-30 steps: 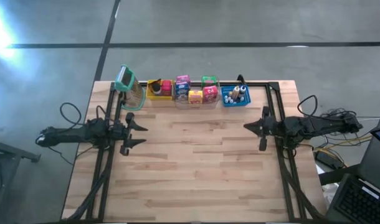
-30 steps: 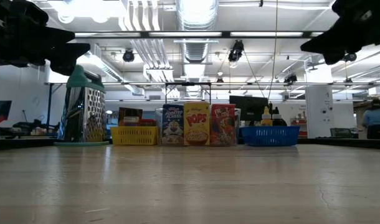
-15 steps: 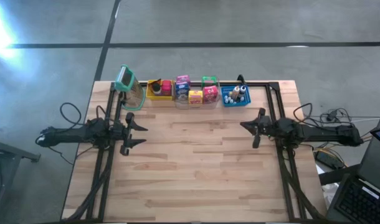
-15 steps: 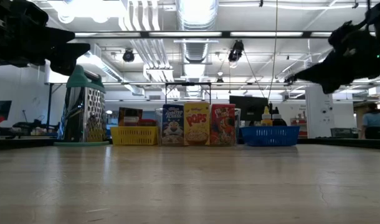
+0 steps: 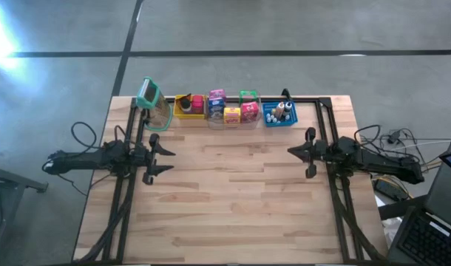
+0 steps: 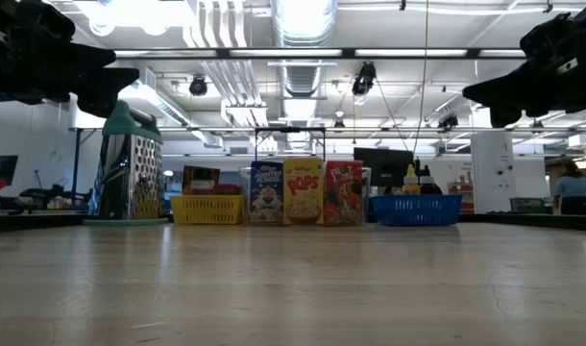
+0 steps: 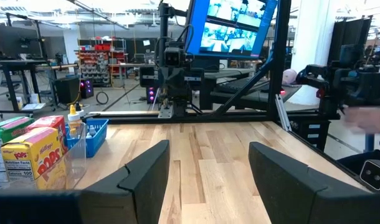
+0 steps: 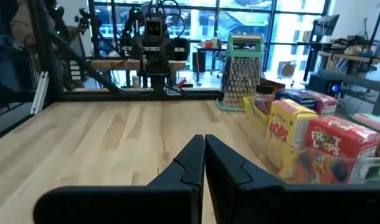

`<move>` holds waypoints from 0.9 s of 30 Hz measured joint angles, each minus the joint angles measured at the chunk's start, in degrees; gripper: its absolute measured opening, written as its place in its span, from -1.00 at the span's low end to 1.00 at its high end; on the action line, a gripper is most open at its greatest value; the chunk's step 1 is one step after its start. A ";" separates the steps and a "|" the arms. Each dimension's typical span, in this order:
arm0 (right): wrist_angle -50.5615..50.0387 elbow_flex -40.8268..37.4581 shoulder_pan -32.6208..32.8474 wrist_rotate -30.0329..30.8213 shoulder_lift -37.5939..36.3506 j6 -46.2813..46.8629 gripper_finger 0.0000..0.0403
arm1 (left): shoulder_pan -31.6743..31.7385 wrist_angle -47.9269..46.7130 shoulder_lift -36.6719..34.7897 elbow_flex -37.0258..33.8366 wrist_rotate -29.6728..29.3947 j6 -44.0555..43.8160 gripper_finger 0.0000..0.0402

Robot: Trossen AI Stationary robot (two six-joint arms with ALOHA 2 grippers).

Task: Pick & Place Kitchen Items
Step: Return to Home Position

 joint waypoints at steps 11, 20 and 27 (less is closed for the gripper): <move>-0.04 0.02 0.04 0.14 0.98 0.90 -0.96 | 0.01 -0.04 0.15 0.00 0.00 0.00 0.12; -0.01 0.02 0.04 0.13 1.22 0.79 -0.96 | 0.00 -0.04 0.17 0.00 0.02 -0.01 0.12; -0.01 0.00 0.04 0.13 1.34 0.90 -0.96 | 0.00 -0.03 0.17 0.00 0.02 0.00 0.12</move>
